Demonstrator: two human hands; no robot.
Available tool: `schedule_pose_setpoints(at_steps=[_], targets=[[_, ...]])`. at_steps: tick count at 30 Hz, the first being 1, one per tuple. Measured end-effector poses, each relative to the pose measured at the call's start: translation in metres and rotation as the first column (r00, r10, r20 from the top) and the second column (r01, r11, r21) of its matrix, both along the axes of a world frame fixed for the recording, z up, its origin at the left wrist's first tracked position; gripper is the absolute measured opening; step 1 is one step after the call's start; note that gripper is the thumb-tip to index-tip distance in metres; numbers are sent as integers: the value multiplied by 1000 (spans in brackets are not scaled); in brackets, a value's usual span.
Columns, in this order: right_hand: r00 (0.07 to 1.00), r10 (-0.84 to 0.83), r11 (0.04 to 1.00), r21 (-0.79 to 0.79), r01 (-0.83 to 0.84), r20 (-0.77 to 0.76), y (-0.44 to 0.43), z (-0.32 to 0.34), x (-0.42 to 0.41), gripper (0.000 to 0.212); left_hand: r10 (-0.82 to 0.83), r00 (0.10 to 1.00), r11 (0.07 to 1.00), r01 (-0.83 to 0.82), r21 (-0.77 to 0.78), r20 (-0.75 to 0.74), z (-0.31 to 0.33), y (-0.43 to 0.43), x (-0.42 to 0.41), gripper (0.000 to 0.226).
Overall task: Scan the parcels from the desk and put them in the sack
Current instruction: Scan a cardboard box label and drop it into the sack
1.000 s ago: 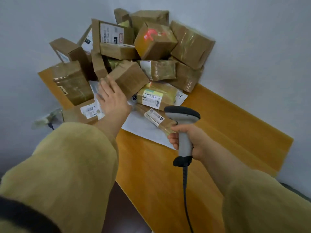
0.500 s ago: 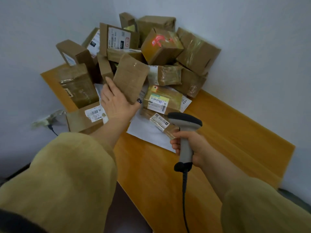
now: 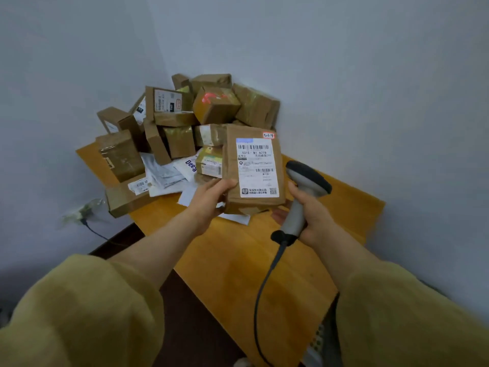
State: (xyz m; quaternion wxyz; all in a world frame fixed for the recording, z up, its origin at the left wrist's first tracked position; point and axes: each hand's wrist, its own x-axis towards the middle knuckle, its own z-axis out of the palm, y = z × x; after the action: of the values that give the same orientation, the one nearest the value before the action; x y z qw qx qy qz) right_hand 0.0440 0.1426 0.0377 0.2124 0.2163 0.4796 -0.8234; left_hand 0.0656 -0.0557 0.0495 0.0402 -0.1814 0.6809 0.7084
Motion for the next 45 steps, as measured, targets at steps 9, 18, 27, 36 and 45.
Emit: schedule_pose_setpoints(at_steps=[9,18,27,36,45], targets=[[989,-103,990,84,113,-110,140,12,97,39,-313,941,950,313,26,128,20,127,65,64],[963,10,972,229,53,-268,213,50,158,17,-220,976,973,219,-79,4,30,196,72,55],[971,45,938,345,40,-236,250,65,173,24,-230,971,969,221,-106,-72,41,241,40,70],[958,-47,913,376,156,-283,268,66,165,17,-318,943,943,302,-142,-102,44,273,15,66],[952,-92,902,380,204,-293,277,64,161,13,-377,921,919,360,-161,-96,43,288,0,61]])
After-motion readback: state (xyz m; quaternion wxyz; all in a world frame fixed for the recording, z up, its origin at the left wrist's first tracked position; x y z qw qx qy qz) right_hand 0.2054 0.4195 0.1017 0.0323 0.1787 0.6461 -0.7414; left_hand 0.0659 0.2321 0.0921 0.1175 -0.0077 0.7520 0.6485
